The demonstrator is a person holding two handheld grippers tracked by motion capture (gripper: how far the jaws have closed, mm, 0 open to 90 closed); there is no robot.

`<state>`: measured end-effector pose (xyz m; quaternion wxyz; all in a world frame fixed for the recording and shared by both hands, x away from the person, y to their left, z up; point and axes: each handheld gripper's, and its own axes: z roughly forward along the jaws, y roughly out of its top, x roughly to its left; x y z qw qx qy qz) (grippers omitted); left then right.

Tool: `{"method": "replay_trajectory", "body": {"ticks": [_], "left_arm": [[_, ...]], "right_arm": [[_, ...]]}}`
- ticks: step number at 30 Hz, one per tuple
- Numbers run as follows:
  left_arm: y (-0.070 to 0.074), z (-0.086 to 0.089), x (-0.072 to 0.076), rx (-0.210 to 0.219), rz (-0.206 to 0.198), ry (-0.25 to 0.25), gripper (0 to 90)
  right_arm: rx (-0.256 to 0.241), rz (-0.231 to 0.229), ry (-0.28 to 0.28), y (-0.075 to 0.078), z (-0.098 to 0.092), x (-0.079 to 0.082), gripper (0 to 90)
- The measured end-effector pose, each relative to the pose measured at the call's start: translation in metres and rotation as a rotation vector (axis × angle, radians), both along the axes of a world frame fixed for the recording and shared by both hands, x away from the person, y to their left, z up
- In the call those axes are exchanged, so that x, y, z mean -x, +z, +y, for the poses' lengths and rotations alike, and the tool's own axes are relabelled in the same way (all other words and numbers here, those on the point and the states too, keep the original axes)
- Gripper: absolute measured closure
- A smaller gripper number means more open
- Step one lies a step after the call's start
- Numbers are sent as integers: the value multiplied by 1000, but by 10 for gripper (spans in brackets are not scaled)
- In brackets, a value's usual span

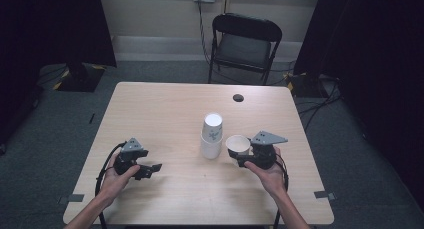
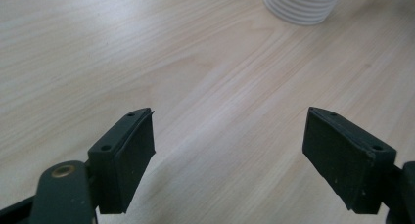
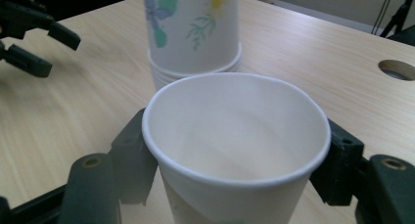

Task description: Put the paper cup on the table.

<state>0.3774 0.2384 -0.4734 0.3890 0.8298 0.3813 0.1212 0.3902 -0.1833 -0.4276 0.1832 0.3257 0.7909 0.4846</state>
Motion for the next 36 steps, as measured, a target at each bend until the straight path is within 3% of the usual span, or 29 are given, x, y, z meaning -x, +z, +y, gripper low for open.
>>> {"method": "replay_trajectory", "body": {"ticks": [4, 6, 9, 10, 12, 22, 33, 36], "left_arm": [[-13, -3, 2, -79, -5, -11, 189], [-17, -5, 3, -76, -33, 8, 191], [-23, -9, 2, -109, -55, -3, 196], [-25, -10, 2, -87, -63, 0, 180], [-27, -11, 1, -87, -92, -6, 158], [-27, -7, 3, -72, -65, 12, 154], [-27, -8, 4, -67, -62, 21, 150], [-27, -8, 4, -67, -62, 21, 149]], "right_arm": [[8, -3, -26, -2, -5, -8, 304], [-1, -6, -43, -1, -8, -12, 303], [-16, -9, -65, 0, -13, -19, 302], [-14, -11, -69, 0, -14, -20, 302], [-24, -17, -90, -1, -16, -26, 300], [-10, -15, -125, -6, -11, -54, 293], [34, 2, -193, -20, -1, -81, 286], [27, 14, -199, -25, 1, -86, 288]]}}
